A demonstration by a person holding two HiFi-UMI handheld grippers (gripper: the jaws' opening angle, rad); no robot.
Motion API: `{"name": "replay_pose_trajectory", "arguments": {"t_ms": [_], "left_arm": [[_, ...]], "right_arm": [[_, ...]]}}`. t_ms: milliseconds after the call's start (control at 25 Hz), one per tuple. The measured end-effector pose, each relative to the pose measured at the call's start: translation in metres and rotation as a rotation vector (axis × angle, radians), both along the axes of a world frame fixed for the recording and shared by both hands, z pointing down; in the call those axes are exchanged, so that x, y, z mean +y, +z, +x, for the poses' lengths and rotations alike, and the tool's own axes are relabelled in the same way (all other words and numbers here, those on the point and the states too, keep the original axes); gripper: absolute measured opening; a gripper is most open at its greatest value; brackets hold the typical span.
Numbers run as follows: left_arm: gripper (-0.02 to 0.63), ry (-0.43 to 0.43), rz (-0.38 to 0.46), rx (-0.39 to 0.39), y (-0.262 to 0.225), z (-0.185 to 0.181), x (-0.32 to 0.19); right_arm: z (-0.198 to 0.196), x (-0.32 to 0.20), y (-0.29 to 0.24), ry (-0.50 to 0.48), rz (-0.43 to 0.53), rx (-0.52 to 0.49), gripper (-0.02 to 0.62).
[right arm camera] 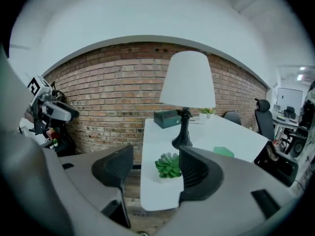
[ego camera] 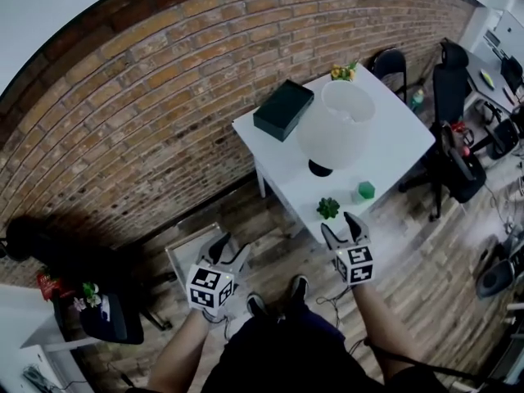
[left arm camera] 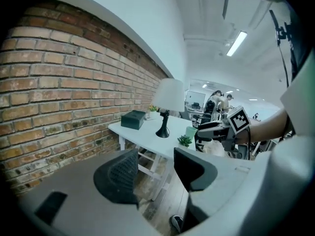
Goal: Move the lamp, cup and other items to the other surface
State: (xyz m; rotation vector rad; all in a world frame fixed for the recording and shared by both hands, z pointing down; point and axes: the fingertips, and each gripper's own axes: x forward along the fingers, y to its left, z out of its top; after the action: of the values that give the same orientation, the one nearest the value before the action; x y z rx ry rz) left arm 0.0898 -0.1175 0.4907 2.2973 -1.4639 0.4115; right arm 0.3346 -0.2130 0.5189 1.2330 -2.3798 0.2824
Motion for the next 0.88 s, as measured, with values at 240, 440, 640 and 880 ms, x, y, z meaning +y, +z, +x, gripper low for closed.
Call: {"name": "replay_pose_trajectory", "arguments": {"t_ms": [240, 440, 640, 880], "left_arm": [[0.218, 0.003, 0.145, 0.008, -0.061, -0.032, 0.003], [0.193, 0.024, 0.268, 0.040, -0.113, -0.047, 0.009], [0.094, 0.018, 0.364, 0.072, -0.156, -0.058, 0.016], [0.007, 0.001, 0.374, 0.059, -0.164, -0.073, 0.028]], "right_arm": [[-0.060, 0.023, -0.071, -0.040, 0.124, -0.072, 0.273], [-0.099, 0.041, -0.134, -0.049, 0.264, -0.168, 0.192], [-0.126, 0.054, -0.182, -0.058, 0.349, -0.222, 0.079], [-0.152, 0.074, -0.200, -0.130, 0.405, -0.207, 0.005]]}}
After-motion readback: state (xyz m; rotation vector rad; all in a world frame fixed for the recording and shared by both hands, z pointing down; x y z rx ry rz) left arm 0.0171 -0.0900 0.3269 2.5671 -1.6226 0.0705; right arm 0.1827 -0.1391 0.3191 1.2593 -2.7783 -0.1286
